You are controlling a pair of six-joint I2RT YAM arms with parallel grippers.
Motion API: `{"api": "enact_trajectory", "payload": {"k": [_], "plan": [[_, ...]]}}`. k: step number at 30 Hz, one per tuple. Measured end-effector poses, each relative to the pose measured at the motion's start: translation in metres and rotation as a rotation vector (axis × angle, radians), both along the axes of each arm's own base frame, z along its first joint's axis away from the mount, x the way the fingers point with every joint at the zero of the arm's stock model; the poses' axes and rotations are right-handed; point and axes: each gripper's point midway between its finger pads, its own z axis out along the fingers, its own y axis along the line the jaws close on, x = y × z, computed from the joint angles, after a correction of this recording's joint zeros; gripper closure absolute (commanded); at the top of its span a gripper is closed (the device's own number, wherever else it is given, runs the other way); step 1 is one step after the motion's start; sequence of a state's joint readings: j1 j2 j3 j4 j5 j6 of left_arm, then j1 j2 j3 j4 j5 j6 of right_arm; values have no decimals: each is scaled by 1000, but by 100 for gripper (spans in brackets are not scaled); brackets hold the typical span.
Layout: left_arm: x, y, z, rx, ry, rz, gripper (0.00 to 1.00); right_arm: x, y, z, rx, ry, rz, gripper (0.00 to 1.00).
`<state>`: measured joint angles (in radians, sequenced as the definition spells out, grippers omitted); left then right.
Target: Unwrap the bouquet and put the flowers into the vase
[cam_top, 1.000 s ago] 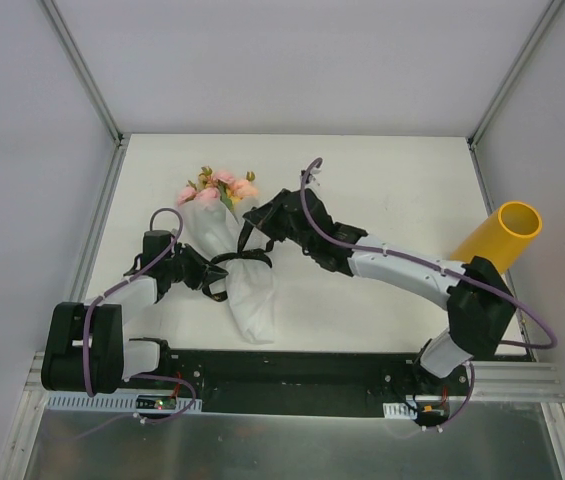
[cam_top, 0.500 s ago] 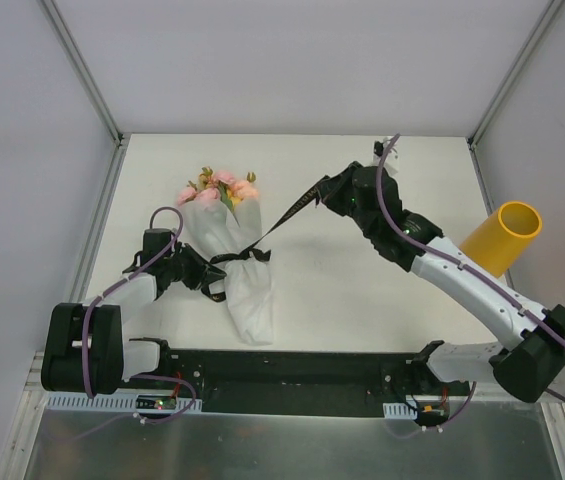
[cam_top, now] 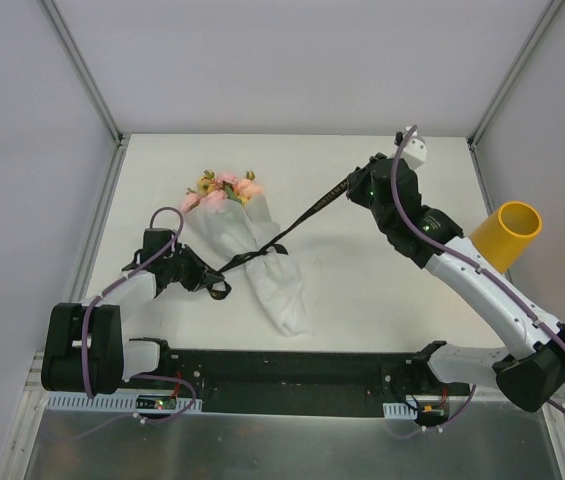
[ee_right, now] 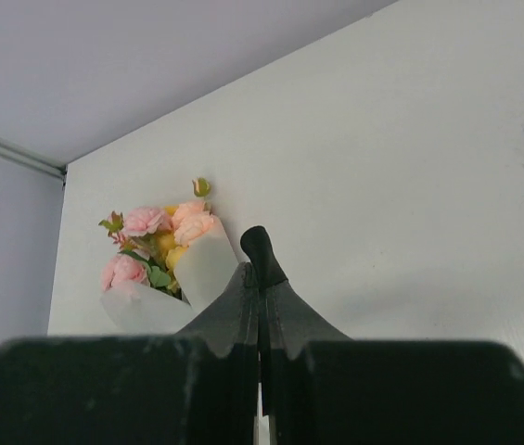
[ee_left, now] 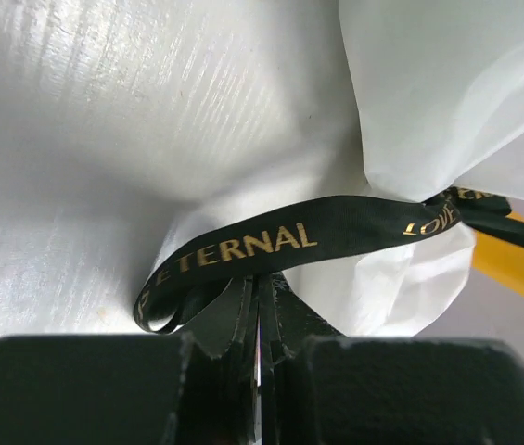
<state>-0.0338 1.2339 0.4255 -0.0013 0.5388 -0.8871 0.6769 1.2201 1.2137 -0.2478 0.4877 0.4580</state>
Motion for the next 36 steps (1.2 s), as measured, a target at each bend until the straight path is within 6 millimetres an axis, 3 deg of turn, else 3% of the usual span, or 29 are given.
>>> {"api": "enact_trajectory", "payload": {"k": [7, 12, 15, 20, 22, 31, 36], "plan": [[1, -2, 4, 2, -5, -17, 97, 1, -18, 16, -16, -29, -37, 100], [2, -5, 14, -9, -46, -45, 57, -8, 3, 15, 74, -11, 47, 100], [5, -11, 32, -21, -116, -52, 43, -20, 23, 5, 114, 14, 110, 100], [0, -44, 69, -67, -269, -115, 35, -45, 68, -4, 169, 61, 245, 100], [-5, -52, 71, -73, -295, -127, 33, -49, 77, -5, 181, 69, 269, 100], [-22, -89, 42, -58, -219, -166, 27, -56, 91, 1, 222, 71, 308, 100], [-29, -100, 41, -40, -210, -177, 26, -57, 92, 2, 228, 70, 313, 100]]}}
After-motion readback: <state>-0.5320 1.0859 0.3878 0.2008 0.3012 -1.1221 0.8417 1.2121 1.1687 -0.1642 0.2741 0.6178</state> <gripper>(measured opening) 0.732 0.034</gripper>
